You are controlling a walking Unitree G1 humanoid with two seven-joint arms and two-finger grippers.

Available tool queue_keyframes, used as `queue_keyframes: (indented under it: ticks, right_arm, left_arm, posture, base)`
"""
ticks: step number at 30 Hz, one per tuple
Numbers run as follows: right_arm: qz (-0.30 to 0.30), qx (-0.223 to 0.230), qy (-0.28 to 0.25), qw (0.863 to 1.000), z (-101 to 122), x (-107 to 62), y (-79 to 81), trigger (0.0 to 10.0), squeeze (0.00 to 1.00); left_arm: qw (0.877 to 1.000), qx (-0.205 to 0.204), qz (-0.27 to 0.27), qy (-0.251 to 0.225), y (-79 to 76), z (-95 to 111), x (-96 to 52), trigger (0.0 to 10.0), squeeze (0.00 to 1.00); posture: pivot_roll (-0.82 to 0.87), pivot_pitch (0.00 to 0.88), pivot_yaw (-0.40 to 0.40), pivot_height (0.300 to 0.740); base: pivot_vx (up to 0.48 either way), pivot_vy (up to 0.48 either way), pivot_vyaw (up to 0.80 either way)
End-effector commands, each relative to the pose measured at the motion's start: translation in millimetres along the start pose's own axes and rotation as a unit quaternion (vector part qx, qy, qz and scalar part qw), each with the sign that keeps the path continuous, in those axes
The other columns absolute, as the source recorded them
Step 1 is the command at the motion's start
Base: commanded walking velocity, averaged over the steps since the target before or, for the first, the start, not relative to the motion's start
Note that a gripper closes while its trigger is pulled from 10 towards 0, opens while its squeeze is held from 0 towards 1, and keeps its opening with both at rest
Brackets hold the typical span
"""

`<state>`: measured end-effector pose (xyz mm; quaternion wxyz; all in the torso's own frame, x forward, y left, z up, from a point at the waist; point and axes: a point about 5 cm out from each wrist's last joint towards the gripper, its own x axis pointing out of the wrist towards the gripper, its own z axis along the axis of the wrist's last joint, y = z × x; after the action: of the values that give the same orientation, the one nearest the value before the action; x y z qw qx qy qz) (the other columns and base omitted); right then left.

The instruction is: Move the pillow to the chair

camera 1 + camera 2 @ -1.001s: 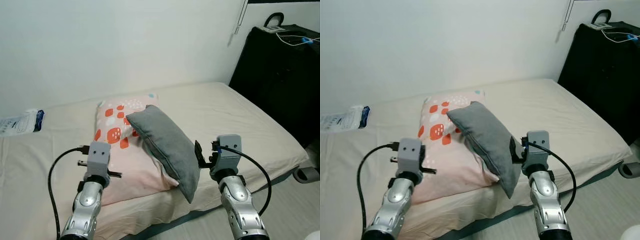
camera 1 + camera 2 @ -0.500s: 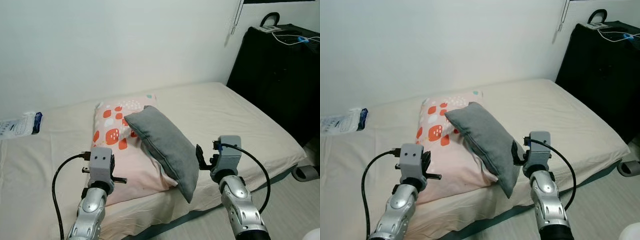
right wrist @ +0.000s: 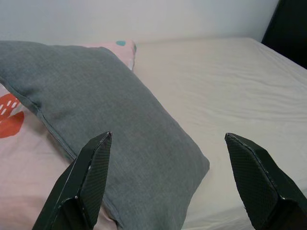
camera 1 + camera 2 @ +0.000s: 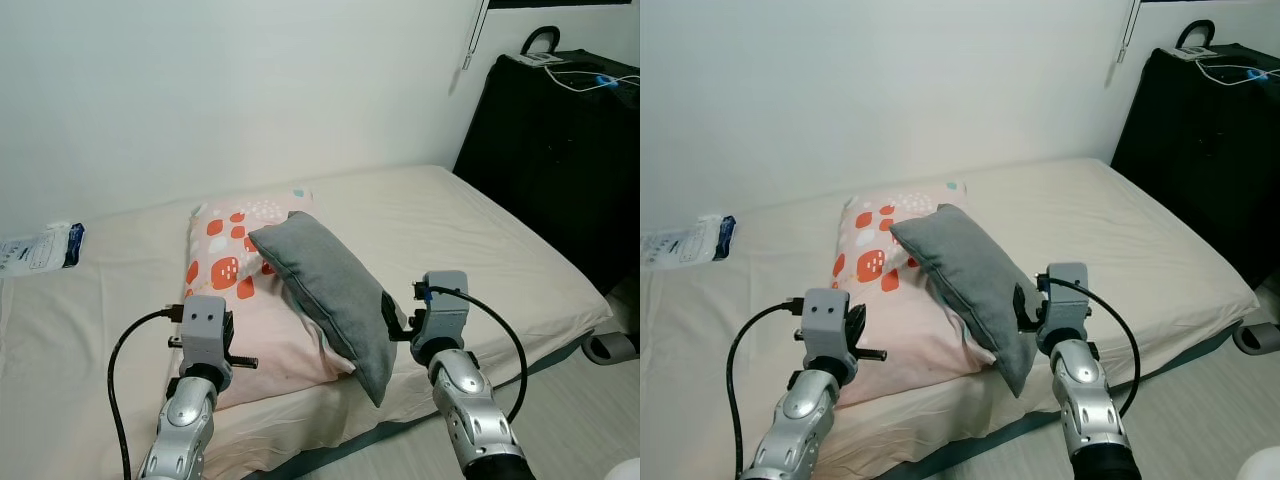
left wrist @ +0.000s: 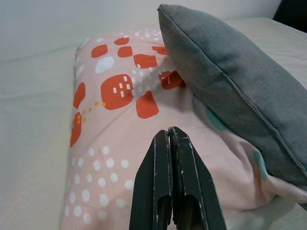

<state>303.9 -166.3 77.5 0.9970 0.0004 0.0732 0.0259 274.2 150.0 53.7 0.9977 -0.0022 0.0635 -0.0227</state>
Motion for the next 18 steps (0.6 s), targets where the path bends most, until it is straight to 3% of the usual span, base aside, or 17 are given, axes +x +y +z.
queue_keyframes:
  ticks: [1,4,8,18]
  right_arm:
    - [0.0,-0.011,0.003,1.0,0.0,1.8,-0.9,10.0,0.0]
    - [-0.001,-0.017,0.003,1.0,0.5,2.3,-1.4,10.0,0.0]
    - [-0.004,-0.029,0.003,1.0,2.5,4.3,-3.1,10.0,0.0]
    - [-0.004,-0.036,0.0,0.999,3.5,5.1,-2.9,10.0,0.0]
  left_arm:
    - [1.0,0.011,-0.001,0.003,1.9,-0.2,-1.7,10.0,0.0]
    - [1.0,0.012,-0.003,0.002,1.7,0.3,-1.5,10.0,0.0]
    - [0.999,0.037,-0.005,-0.002,1.8,3.0,1.2,10.0,0.0]
    - [0.999,0.034,-0.001,0.002,2.6,2.7,0.8,10.0,0.0]
  posture:
    - [0.06,0.0,-0.077,0.74]
    - [0.06,0.0,-0.078,0.74]
    - [0.05,0.0,-0.077,0.74]
    - [0.05,0.0,-0.073,0.74]
  base:
    - [0.0,0.0,0.0]
    - [0.0,0.0,0.0]
    - [0.0,0.0,0.8]
    - [0.0,0.0,0.8]
